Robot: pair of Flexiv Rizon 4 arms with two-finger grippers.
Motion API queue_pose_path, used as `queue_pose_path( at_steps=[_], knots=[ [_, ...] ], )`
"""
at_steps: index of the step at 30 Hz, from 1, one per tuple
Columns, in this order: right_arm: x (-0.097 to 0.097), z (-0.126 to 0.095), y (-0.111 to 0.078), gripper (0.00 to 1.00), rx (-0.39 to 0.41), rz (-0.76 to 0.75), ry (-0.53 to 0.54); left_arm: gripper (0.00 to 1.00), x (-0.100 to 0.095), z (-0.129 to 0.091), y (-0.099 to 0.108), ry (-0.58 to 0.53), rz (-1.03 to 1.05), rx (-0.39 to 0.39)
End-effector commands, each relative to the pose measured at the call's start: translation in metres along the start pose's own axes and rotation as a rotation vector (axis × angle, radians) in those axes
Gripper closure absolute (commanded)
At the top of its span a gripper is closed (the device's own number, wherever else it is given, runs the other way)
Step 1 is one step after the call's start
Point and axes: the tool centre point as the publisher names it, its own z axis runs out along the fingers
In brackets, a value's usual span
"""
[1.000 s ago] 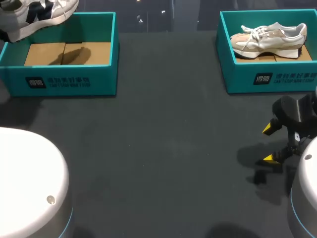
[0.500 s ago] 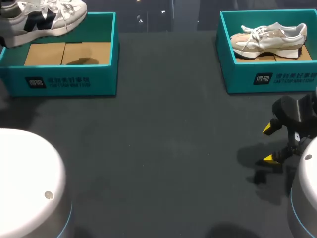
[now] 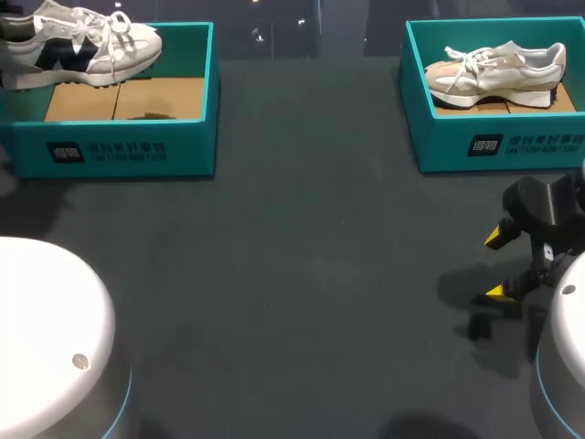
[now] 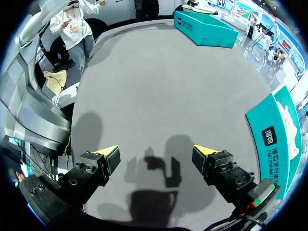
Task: Take the shoe out of the shoebox, open the shoe tongue, remove and reinsert the insole, then place the shoe into the shoebox
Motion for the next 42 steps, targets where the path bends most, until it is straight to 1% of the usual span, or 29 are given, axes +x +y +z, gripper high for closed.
queue_pose_path(
  at_steps=[1,11,19,22,35,39,42],
  knots=[
    [0.002,0.000,-0.001,0.00,0.001,0.000,-0.004,1.00,-0.007,0.010,-0.014,0.009,0.007,-0.059],
    [0.002,0.000,-0.001,0.00,0.001,0.000,-0.004,1.00,-0.024,0.034,-0.025,0.042,0.040,-0.094],
    [0.002,0.000,-0.001,0.00,0.001,0.000,-0.004,1.00,-0.032,0.051,-0.031,0.051,0.058,-0.087],
    [0.002,0.000,-0.001,0.00,0.001,0.000,-0.004,1.00,-0.032,0.051,-0.030,0.051,0.070,-0.101],
    [0.002,0.000,-0.001,0.00,0.001,0.000,-0.004,1.00,-0.032,0.051,-0.030,0.051,0.070,-0.101],
    [0.002,0.000,-0.001,0.00,0.001,0.000,-0.004,1.00,-0.038,0.062,-0.027,0.033,0.062,-0.080],
    [0.002,0.000,-0.001,0.00,0.001,0.000,-0.004,1.00,-0.042,0.069,-0.026,0.029,0.072,-0.087]
  ],
)
